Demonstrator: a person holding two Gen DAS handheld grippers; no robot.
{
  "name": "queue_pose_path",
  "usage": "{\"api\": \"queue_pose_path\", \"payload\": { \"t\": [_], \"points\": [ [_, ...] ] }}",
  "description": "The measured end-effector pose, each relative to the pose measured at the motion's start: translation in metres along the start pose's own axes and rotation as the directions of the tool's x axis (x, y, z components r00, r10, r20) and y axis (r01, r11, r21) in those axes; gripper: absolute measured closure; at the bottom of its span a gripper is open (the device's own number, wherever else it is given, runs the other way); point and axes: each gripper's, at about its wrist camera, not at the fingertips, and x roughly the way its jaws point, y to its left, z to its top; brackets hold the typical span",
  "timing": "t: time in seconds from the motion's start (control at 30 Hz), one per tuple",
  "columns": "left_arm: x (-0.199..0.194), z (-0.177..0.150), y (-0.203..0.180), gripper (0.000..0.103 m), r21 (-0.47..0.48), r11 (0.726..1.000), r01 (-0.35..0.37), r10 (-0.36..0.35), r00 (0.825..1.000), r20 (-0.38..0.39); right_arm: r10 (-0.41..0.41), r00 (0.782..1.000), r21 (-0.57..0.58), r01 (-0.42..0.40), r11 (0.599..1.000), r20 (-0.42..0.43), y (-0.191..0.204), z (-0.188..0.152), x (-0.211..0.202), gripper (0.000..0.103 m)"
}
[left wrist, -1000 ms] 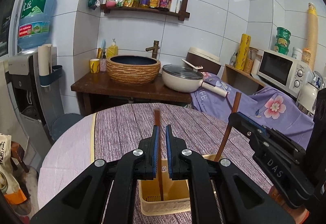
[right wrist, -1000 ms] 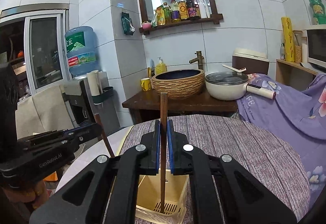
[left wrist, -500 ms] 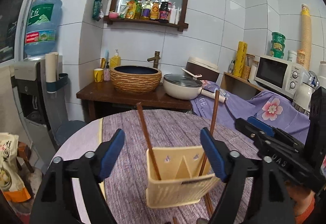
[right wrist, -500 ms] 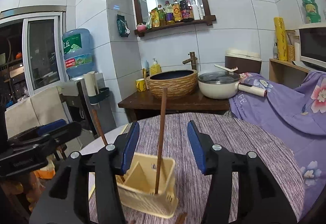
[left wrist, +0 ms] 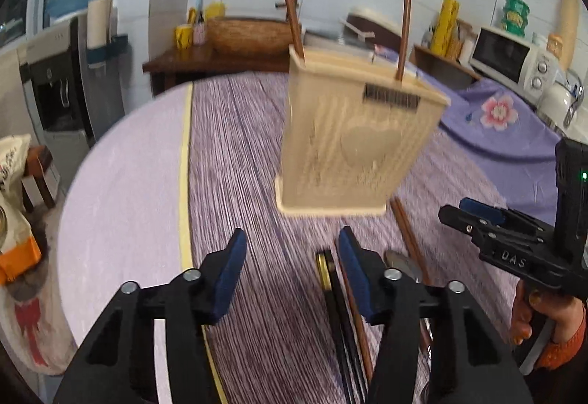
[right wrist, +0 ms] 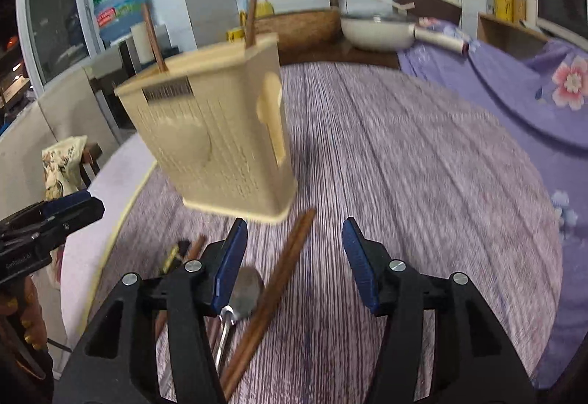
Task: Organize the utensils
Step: 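Move both open grippers back down to the remaining utensils, then close the left gripper on a black gold-tipped chopstick while the right gripper grasps a brown chopstick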
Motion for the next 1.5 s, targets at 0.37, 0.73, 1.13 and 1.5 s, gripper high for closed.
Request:
{"api": "queue_pose_path", "payload": {
  "t": [0.37,0.73,1.13,1.5],
  "points": [
    [0.018,-0.033,-0.01,0.068,0.016,0.999,0.038,-0.037,0.994,-0.101,-0.056,0.993,-0.004,0.056,0.998,-0.101,0.001,-0.024,0.021,0.049],
    [0.029,-0.042,-0.025,0.069,0.053,0.998,0.042,-0.034,0.989,-0.141,-0.096,0.987,-0.014,0.095,0.995,-0.131,0.002,-0.024,0.032,0.049],
    [0.031,-0.048,-0.029,0.075,0.049,0.998,0.041,-0.033,0.988,-0.154,-0.114,0.983,-0.03,0.111,0.993,-0.141,0.002,-0.019,0.041,0.051],
    [0.022,-0.052,-0.021,0.075,0.048,0.999,0.016,-0.009,0.99,-0.142,-0.123,0.983,-0.042,0.118,0.992,-0.133,0.001,-0.023,0.038,0.051]
  ]
}}
